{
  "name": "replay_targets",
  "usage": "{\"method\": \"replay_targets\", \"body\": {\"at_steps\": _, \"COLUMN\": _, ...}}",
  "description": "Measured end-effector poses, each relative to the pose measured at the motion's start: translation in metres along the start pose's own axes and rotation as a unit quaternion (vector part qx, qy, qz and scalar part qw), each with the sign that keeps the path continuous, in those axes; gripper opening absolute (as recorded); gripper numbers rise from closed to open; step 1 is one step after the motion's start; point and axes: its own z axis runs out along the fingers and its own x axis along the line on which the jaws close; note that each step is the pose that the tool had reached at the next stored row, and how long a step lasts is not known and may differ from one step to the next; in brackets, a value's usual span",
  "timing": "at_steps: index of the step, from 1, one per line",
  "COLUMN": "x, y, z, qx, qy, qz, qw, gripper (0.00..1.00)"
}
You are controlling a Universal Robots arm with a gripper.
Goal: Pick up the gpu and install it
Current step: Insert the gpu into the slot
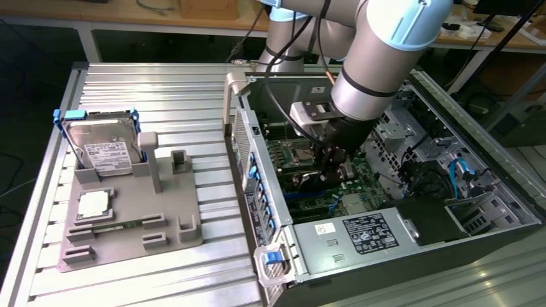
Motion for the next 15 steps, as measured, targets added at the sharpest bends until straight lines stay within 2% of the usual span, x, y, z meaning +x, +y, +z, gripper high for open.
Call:
{"method": "replay_targets", "body": {"at_steps": 3, "x": -0.0002, "y": 0.0006, "z": -0.0016, "qx": 0.0003, "qy": 0.0002, "qz": 0.000, "qw": 1.0000, "gripper": 0.27}}
{"method": "replay_targets", "body": {"at_steps": 7, "x": -0.0006, "y": 0.0013, "z": -0.0056, "qx": 0.0004, "qy": 0.0023, "qz": 0.000, "qw": 1.0000, "gripper": 0.27}}
{"method": "replay_targets", "body": {"at_steps": 9, "x": -0.0007, "y": 0.0018, "z": -0.0055, "qx": 0.0024, "qy": 0.0024, "qz": 0.000, "qw": 1.0000, "gripper": 0.27}}
{"method": "replay_targets", "body": {"at_steps": 10, "x": -0.0009, "y": 0.0020, "z": -0.0056, "qx": 0.0051, "qy": 0.0026, "qz": 0.000, "qw": 1.0000, "gripper": 0.27}}
{"method": "replay_targets", "body": {"at_steps": 13, "x": -0.0015, "y": 0.0027, "z": -0.0053, "qx": 0.0185, "qy": 0.0030, "qz": -0.001, "qw": 0.9998, "gripper": 0.27}}
{"method": "replay_targets", "body": {"at_steps": 14, "x": -0.0016, "y": 0.0034, "z": -0.0053, "qx": 0.0206, "qy": 0.0031, "qz": -0.001, "qw": 0.9998, "gripper": 0.27}}
{"method": "replay_targets", "body": {"at_steps": 15, "x": -0.0017, "y": 0.0040, "z": -0.0053, "qx": 0.0209, "qy": 0.0031, "qz": -0.001, "qw": 0.9998, "gripper": 0.27}}
